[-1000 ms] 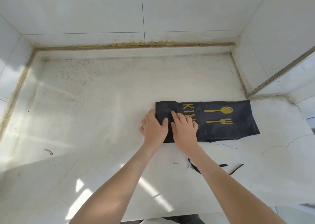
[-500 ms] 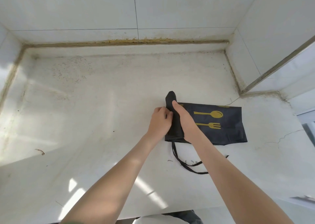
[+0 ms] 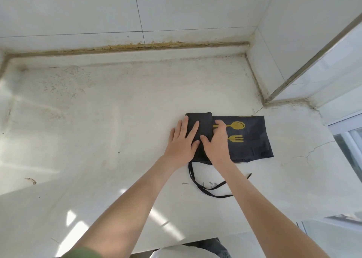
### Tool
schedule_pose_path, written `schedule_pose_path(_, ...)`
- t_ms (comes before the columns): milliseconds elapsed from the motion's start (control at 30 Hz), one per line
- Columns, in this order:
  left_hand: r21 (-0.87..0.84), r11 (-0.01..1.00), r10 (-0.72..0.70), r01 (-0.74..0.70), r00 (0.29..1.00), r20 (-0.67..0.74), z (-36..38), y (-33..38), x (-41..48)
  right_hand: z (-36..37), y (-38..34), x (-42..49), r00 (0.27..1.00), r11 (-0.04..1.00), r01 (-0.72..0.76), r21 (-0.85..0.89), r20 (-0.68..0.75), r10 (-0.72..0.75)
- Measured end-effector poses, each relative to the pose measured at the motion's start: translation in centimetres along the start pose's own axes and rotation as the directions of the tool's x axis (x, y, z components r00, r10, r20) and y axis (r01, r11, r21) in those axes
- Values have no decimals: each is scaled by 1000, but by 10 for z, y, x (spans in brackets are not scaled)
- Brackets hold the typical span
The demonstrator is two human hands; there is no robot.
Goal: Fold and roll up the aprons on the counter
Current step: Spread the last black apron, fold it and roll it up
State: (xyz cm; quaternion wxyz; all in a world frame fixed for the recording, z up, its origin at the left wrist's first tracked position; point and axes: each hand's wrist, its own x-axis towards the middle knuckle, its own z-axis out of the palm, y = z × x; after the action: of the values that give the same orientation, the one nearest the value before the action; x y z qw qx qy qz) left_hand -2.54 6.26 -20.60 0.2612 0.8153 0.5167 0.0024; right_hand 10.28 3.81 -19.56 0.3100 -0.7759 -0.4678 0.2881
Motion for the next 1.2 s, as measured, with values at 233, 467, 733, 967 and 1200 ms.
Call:
schedule_pose_path(233, 123, 992, 35, -33, 999, -20, 7, -1, 3, 5, 38, -3, 938, 709, 294, -641, 50, -343)
schedule_pose_path(467, 242, 952, 200, -186, 979, -34, 4, -6, 11, -2, 37, 2, 939, 669, 342, -660, 212, -271)
schedule_pose_path(733, 375, 877, 382, -301, 910, -163, 8, -17, -1, -14, 32, 28, 780, 637, 606, -476, 511, -360)
schedule_pose_path(967, 400, 914, 23, 70, 974, -224, 1, -31, -1, -7, 30, -6, 848, 770, 529, -357, 188, -496)
schedule_pose_path(1200, 431, 893, 227, -131, 957, -179, -9, -43, 3, 0, 37, -17, 780, 656, 625, -423, 315, -540)
